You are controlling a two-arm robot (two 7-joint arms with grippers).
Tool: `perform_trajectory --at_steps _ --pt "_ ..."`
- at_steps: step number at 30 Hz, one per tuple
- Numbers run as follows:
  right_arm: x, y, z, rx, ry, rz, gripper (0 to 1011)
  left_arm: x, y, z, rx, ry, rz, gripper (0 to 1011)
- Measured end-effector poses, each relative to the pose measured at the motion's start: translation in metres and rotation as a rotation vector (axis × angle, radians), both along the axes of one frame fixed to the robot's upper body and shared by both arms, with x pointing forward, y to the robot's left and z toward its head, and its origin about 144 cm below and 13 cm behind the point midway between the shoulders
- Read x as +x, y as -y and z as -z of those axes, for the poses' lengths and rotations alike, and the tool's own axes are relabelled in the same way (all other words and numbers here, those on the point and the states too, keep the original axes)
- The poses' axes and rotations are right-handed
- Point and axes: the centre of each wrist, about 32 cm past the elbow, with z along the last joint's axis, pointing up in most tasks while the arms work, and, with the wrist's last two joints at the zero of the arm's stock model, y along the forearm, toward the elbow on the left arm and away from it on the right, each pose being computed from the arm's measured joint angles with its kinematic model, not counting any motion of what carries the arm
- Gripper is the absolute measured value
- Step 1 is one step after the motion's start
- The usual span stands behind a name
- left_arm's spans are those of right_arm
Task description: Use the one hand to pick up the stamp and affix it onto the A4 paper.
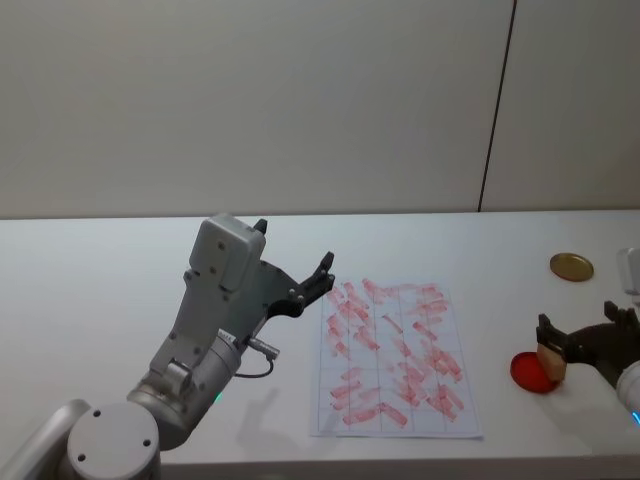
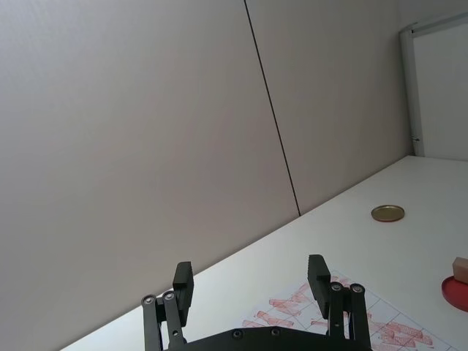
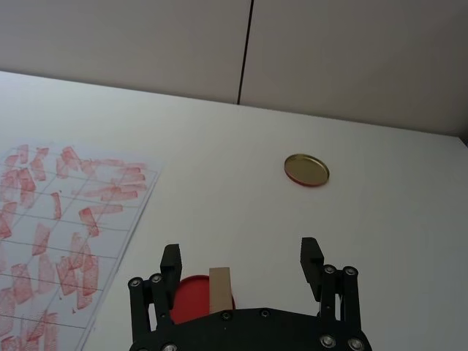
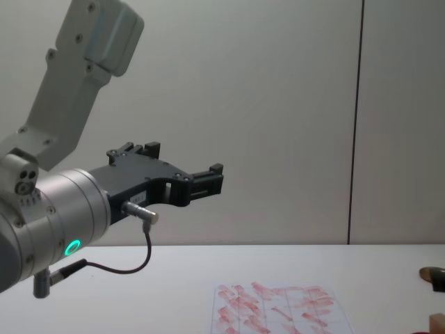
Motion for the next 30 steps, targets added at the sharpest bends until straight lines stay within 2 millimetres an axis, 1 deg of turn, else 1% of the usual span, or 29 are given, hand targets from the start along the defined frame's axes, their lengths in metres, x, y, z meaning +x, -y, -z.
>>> perform_trajectory --at_steps 12,30 --pt "0.014 0.002 0.016 -0.006 -0.064 0.005 1001 0.000 0.000 0.000 0.000 0.000 0.000 993" --pt "0.023 0.000 0.033 -0.018 -0.128 -0.015 997 0.000 0.000 0.000 0.000 0.000 0.000 993"
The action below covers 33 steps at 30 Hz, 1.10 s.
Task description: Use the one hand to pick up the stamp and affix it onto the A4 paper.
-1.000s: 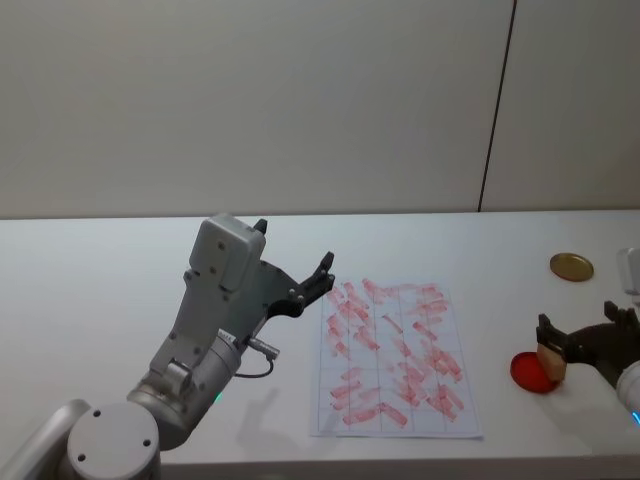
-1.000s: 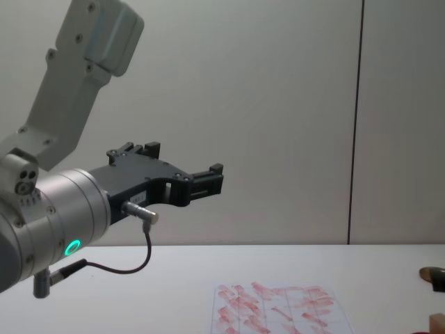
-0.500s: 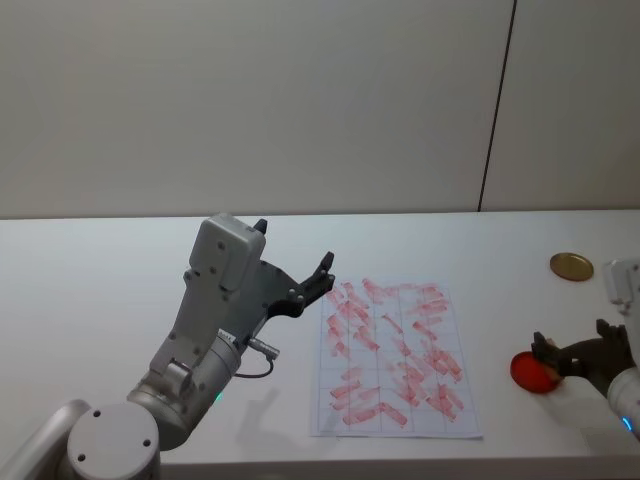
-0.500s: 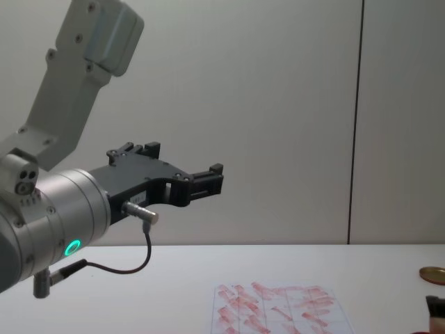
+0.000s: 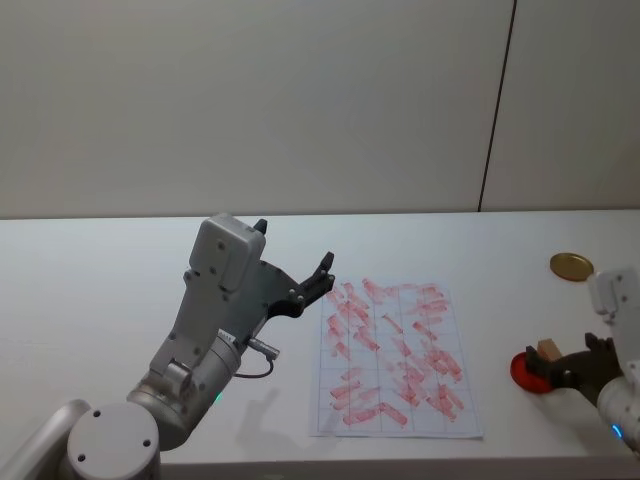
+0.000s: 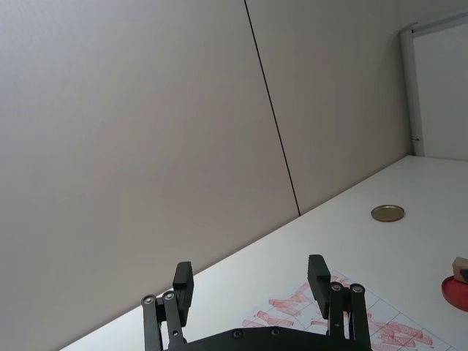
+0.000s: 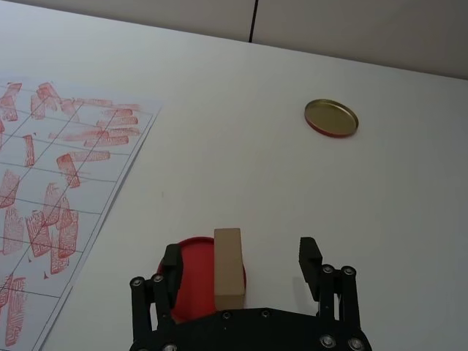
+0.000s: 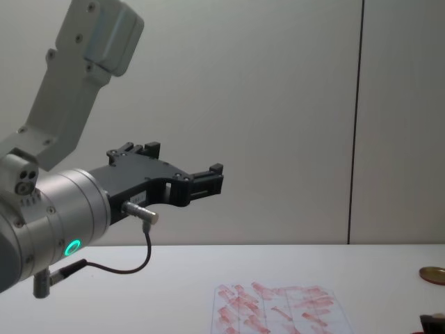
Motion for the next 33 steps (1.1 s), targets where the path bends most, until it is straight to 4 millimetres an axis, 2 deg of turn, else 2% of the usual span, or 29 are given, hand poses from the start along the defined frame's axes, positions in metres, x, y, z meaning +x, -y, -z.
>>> perform_trajectory --at_steps 2,7,8,15,18,20,21,22,24,25,28,33 --pt "0.001 0.000 0.001 -0.002 -0.006 -0.001 976 0.000 0.000 0.000 0.000 0.000 0.000 993" --pt "0.003 -0.001 0.005 -0.007 -0.020 -0.004 831 0.000 0.000 0.000 0.000 0.000 0.000 993" --pt "0.003 -0.001 0.005 -0.007 -0.021 -0.005 831 0.000 0.000 0.000 0.000 0.000 0.000 993" --pt "0.005 -0.003 0.009 -0.012 -0.033 -0.013 596 0.000 0.000 0.000 0.000 0.000 0.000 993" --pt "0.005 -0.004 0.011 -0.014 -0.036 -0.018 538 0.000 0.000 0.000 0.000 0.000 0.000 993" --pt "0.005 -0.004 0.011 -0.014 -0.036 -0.020 443 0.000 0.000 0.000 0.000 0.000 0.000 993" --pt "0.005 -0.004 0.011 -0.014 -0.036 -0.021 443 0.000 0.000 0.000 0.000 0.000 0.000 993" --pt "0.005 -0.004 0.012 -0.014 -0.036 -0.023 376 0.000 0.000 0.000 0.000 0.000 0.000 993" --pt "0.005 -0.004 0.012 -0.014 -0.036 -0.025 336 0.000 0.000 0.000 0.000 0.000 0.000 993" --pt "0.005 -0.005 0.012 -0.015 -0.035 -0.026 275 0.000 0.000 0.000 0.000 0.000 0.000 993" --pt "0.005 -0.005 0.012 -0.016 -0.032 -0.029 220 0.000 0.000 0.000 0.000 0.000 0.000 993" --pt "0.005 -0.006 0.011 -0.020 -0.020 -0.034 220 0.000 0.000 0.000 0.000 0.000 0.000 993"
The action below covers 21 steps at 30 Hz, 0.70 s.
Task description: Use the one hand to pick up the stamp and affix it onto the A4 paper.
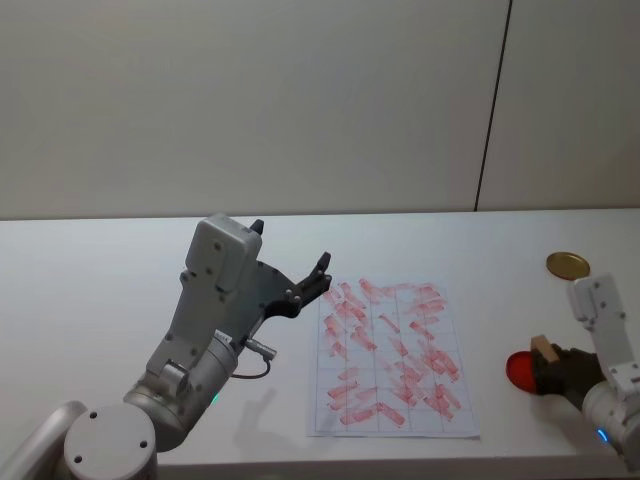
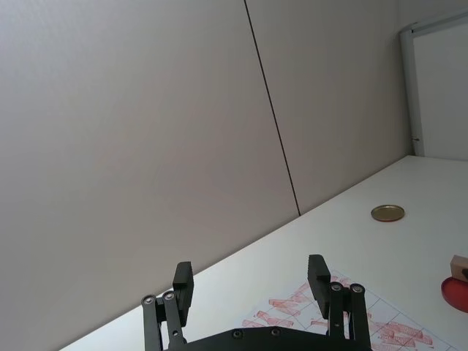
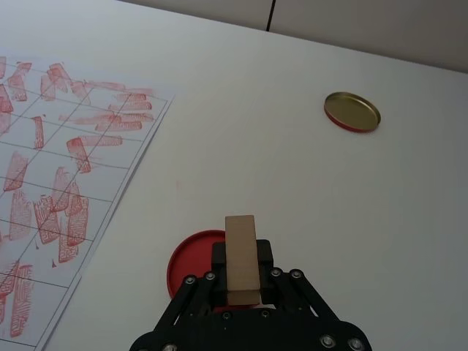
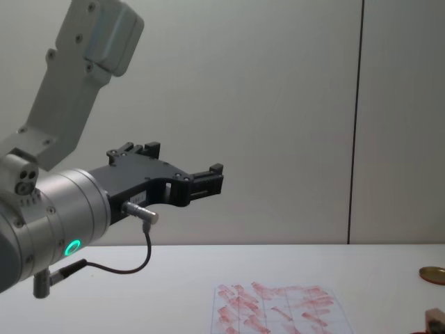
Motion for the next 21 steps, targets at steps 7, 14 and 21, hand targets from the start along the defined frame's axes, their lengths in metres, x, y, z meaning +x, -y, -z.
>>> perform_trajectory --at_steps 7,14,21 --pt "-0.003 -0.002 -0.008 -0.004 0.031 -0.007 220 0.000 0.000 0.000 0.000 0.000 0.000 993" --pt "-0.007 -0.004 -0.013 0.009 0.042 -0.012 220 0.000 0.000 0.000 0.000 0.000 0.000 993" --pt "-0.010 -0.005 -0.010 0.036 0.026 -0.010 220 0.000 0.000 0.000 0.000 0.000 0.000 993"
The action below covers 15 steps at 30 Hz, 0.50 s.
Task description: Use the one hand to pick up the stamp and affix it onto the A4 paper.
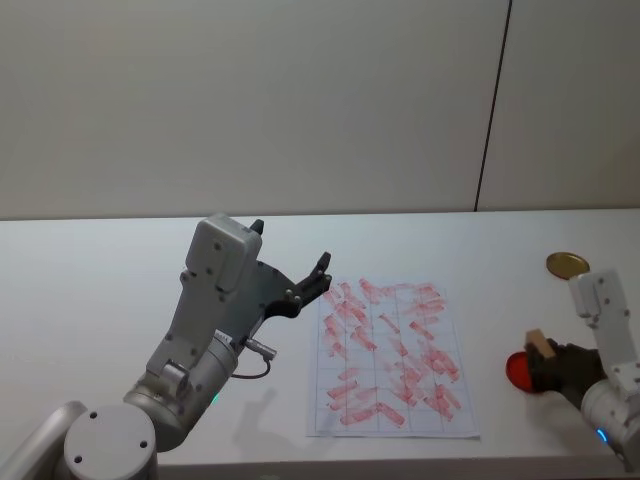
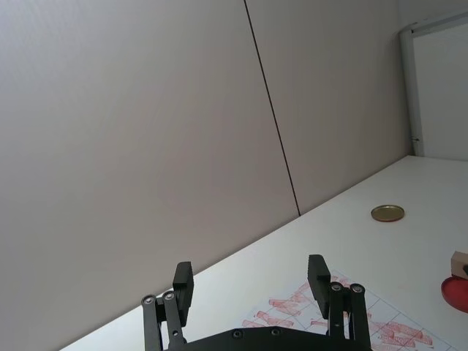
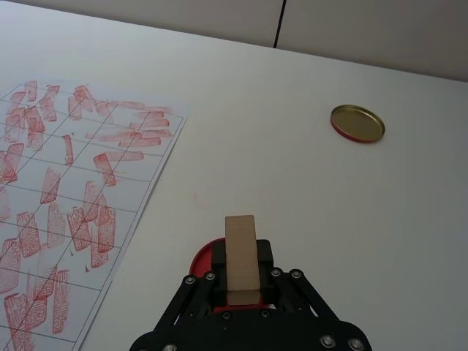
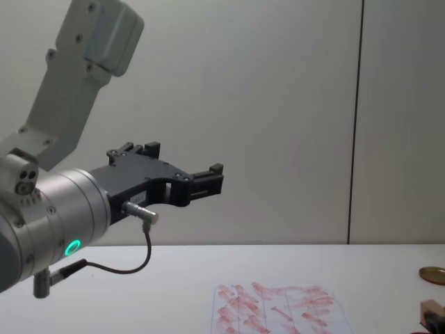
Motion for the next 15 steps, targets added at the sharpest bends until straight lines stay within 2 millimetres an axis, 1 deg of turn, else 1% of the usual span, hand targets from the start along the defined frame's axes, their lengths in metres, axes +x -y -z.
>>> perform_trajectory --at_steps 15 --pt "0.000 0.003 0.016 0.058 -0.012 0.015 221 0.000 0.000 0.000 0.000 0.000 0.000 993"
